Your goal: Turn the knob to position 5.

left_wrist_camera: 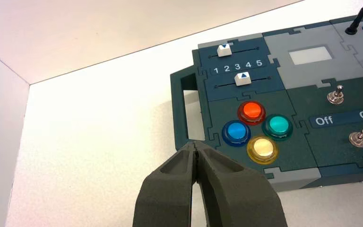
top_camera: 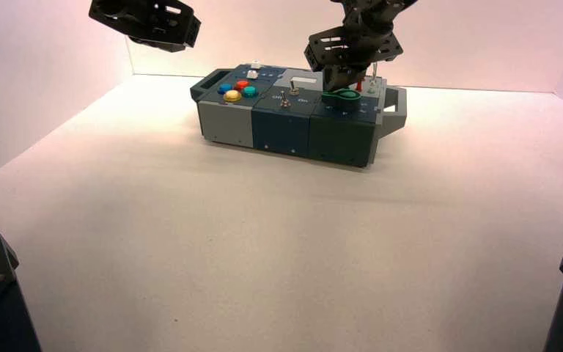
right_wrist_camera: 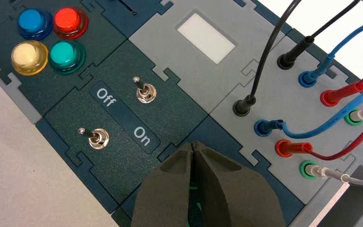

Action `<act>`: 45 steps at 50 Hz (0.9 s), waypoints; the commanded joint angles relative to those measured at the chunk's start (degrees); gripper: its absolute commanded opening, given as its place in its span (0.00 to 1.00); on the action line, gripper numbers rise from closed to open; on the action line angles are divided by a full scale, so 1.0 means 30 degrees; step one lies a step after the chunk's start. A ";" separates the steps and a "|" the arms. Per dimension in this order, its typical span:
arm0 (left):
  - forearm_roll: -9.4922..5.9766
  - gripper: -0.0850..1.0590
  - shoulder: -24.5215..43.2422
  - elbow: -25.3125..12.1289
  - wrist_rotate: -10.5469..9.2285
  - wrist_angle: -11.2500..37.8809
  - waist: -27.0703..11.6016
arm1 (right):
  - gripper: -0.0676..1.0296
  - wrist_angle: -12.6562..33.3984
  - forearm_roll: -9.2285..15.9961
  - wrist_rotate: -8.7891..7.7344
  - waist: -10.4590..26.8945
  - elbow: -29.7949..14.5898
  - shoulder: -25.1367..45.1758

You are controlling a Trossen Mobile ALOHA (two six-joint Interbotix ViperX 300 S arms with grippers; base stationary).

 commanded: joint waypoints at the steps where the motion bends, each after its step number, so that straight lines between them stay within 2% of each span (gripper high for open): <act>1: 0.0029 0.05 -0.0410 -0.0176 -0.0029 -0.0117 0.0059 | 0.04 -0.0059 0.0000 -0.0029 0.0146 -0.0469 -0.0469; 45: 0.0029 0.05 -0.0439 -0.0205 0.0000 -0.0117 0.0059 | 0.04 0.0322 0.0000 -0.0029 0.0410 -0.0527 -0.0527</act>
